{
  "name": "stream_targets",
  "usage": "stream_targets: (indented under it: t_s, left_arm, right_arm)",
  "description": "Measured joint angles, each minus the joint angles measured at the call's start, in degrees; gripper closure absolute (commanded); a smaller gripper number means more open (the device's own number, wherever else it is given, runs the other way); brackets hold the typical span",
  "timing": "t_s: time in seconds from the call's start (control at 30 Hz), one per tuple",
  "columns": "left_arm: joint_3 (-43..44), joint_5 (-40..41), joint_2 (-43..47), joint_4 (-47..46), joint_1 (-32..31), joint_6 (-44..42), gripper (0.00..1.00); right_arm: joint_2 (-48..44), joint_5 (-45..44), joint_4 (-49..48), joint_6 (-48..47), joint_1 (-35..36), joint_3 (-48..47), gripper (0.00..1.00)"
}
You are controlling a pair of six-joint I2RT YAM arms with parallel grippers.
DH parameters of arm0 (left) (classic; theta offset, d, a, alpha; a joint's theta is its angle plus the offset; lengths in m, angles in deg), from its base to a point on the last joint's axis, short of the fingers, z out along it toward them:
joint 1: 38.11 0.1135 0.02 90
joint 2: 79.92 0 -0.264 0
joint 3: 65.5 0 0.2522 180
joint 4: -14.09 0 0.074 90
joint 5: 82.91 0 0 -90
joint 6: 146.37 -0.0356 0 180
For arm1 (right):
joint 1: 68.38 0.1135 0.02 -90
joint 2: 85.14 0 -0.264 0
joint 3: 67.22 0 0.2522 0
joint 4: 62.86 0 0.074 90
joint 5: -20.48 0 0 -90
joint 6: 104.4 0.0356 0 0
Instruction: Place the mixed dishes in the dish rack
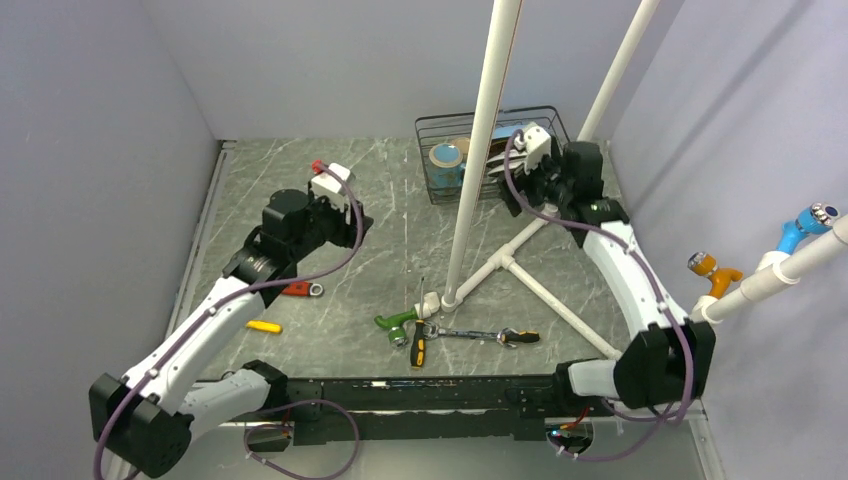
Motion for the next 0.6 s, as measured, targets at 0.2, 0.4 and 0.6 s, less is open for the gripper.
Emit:
stream_targets:
  t_s: [0.2,0.4,0.6]
  left_arm:
    - [-1.81,4.35,8.11,0.31,0.00,1.66,0.22]
    - [-0.63,10.36,17.75,3.45,0.00,3.78,0.14]
    - [4.26,16.33,26.58,6.82,0.00,4.33,0.10]
  right_arm:
    - [-11.85,-4.96,-3.10,29.94,1.40,12.90,0.00]
    - [-28.35,-10.49,1.05,45.79,1.55,14.78,0.00]
    - [-44.87,-10.88,1.40,50.25,1.55,14.93,0.00]
